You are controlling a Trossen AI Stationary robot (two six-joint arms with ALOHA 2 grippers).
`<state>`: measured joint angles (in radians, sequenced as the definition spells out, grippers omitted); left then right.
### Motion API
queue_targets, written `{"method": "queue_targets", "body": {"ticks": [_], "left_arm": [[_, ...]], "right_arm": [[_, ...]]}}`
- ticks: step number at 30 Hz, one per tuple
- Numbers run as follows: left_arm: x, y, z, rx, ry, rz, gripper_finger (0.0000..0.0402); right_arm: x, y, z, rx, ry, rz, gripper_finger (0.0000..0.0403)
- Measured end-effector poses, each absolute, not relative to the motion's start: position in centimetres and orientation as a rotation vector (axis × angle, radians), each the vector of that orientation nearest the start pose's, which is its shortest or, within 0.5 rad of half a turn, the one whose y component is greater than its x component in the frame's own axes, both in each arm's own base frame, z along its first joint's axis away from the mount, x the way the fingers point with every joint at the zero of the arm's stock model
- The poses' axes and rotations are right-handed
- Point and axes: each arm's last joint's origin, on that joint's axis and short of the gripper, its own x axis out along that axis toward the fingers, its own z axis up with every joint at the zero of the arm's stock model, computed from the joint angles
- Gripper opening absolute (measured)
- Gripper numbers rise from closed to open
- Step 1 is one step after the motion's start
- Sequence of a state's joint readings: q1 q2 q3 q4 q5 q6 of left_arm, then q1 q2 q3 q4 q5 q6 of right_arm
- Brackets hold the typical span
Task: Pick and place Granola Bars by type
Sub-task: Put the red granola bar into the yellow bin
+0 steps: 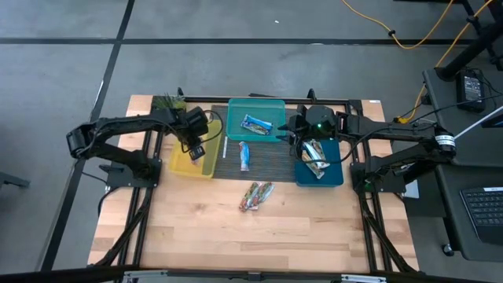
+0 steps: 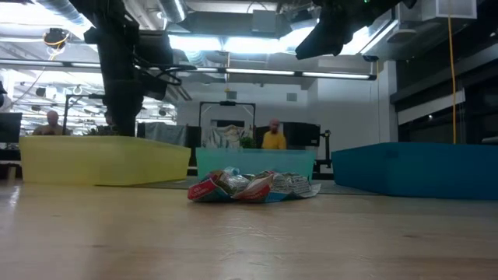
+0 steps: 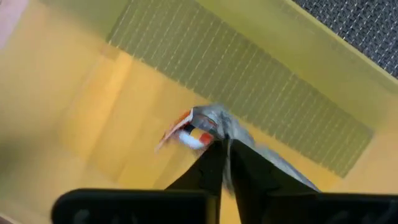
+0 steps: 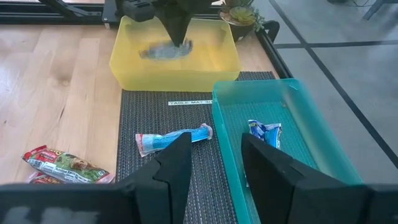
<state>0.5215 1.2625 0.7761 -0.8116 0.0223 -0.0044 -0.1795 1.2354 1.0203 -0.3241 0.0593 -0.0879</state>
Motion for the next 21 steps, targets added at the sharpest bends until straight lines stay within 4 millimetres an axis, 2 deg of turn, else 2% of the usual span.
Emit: {"method": "queue_targets", "body": {"ticks": [6,13,17,21], "left_arm": [[18.3,10.4,20.7,-0.353,1.255,0.405,0.0091],[20.5,10.6,25.7,-0.261,1.087,0.298,0.0158],[22.0,9.8,28.6,-0.109,0.987,0.189,0.0172],[23.3,8.9,30.0,0.044,0.902,0.107,0.0176]], "right_arm": [[26.4,-5.0,30.9,-0.053,0.550,-0.209,0.0143],[26.2,-4.9,30.7,0.010,0.567,-0.225,0.0143],[26.2,-4.9,30.8,-0.003,0.568,-0.221,0.0143],[25.7,-4.8,31.0,-0.010,0.578,-0.218,0.0143]]}}
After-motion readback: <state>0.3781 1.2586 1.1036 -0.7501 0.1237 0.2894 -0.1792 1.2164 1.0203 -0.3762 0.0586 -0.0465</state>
